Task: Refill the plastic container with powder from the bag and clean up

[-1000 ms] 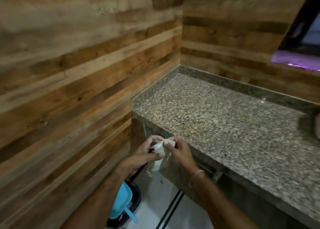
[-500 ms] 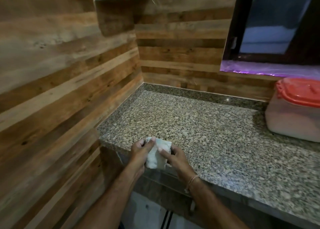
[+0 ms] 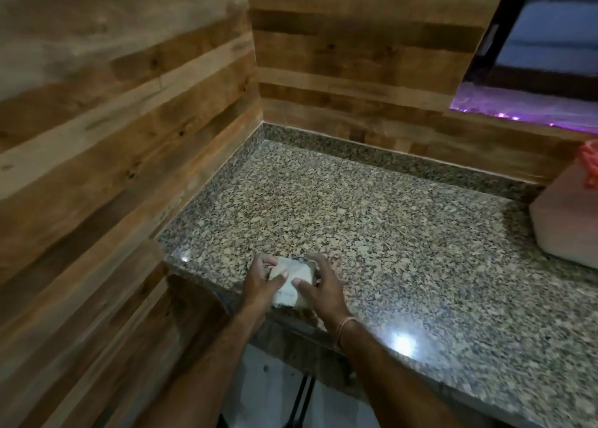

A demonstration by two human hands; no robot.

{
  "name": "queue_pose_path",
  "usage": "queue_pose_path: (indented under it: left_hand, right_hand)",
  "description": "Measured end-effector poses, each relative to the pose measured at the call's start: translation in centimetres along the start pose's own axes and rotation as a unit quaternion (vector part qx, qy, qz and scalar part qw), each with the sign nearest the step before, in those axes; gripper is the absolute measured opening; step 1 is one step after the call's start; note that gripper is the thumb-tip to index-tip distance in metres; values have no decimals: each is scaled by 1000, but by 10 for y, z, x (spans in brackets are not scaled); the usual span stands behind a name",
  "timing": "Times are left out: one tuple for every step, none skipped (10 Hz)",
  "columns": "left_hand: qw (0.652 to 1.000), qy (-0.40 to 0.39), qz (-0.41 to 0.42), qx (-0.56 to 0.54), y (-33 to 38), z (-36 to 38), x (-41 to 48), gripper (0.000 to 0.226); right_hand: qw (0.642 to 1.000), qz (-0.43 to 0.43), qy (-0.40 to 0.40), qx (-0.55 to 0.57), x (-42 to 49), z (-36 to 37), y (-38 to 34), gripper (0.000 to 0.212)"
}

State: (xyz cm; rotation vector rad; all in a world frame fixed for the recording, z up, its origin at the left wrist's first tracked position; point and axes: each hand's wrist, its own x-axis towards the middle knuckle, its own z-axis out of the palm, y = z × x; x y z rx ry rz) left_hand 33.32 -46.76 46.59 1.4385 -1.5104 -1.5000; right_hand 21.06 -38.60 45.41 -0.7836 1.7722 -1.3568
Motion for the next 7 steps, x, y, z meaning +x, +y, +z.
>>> queue_pose_path:
  left_hand:
    - [998, -9, 10, 61, -19, -9, 30, 23]
    - [991, -16, 39, 123, -34, -13, 55, 23]
    - [971, -27, 70, 226, -46, -16, 71, 39]
    - [949, -35, 86, 300, -65, -22, 84, 49]
    - [935, -37, 88, 341, -63, -25, 84, 51]
    - [929, -28, 123, 348, -54, -23, 82, 58]
    - [923, -21, 146, 356, -45, -16, 80, 64]
  right_hand:
    - [998, 15, 15, -55, 23, 23, 10, 36]
    - [984, 9, 11, -179, 45, 40, 20, 40]
    - [954, -5, -2, -301, 53, 49, 25, 50]
    - [916, -15, 5, -400, 54, 54, 32, 57]
    - [911, -24, -3, -412, 51, 51, 31, 56]
    - [928, -43, 15, -369, 45, 31, 30, 54]
    - [933, -36, 44, -356, 40, -2, 26, 58]
